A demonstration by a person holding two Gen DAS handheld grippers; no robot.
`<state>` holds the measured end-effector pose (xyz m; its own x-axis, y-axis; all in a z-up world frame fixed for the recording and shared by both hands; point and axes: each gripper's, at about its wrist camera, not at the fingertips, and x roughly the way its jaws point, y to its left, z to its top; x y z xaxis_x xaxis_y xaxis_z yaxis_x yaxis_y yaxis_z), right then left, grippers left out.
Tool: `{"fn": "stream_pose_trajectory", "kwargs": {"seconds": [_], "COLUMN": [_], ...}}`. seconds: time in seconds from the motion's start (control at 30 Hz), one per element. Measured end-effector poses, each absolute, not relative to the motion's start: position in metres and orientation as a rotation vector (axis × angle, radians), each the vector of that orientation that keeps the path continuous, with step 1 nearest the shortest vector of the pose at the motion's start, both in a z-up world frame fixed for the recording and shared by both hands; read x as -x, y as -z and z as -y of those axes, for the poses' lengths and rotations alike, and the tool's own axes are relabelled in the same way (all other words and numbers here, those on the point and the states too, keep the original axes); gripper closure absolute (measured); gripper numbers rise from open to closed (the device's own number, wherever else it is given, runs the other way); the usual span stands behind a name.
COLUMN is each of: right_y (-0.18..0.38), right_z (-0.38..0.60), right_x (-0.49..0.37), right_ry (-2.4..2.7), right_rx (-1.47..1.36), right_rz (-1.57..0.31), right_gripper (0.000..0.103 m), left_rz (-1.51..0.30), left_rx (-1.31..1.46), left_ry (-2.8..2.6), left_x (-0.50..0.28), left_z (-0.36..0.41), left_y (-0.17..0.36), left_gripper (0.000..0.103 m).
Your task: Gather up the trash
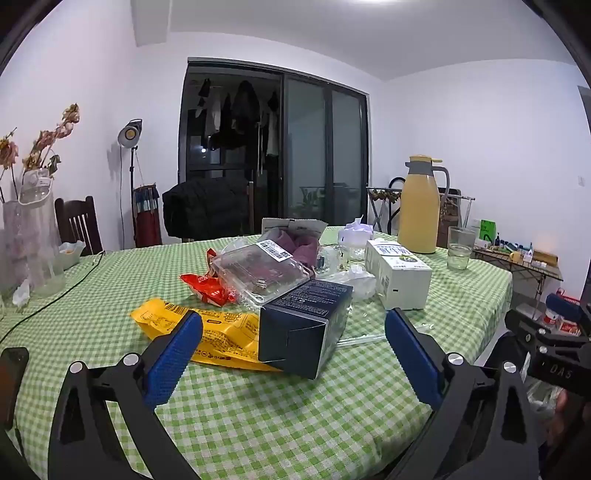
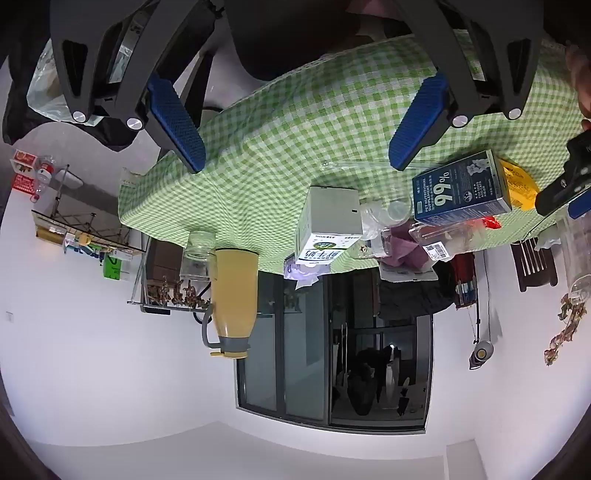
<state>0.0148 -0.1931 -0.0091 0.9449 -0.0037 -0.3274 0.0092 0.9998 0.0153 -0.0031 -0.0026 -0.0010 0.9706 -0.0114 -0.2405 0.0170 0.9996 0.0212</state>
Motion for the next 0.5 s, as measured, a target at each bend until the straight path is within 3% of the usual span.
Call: {"fn": "stream_pose_trajectory", "kwargs": {"seconds": [0.5], "right_y": [0.0033], "right_z": [0.1969], "right_x": [-0.0089], "right_ry": [0.012], "right_rx": [-0.034], "right_rz": [-0.304], "right_gripper": [0.008], "left_rz": [-0.228], "left_rx": [-0.028], "left_ry": [-0.001], "left_x": [0.0032], "left_z": [0.0016], "left_y": [-0.0028], "left_gripper": [0.007]}}
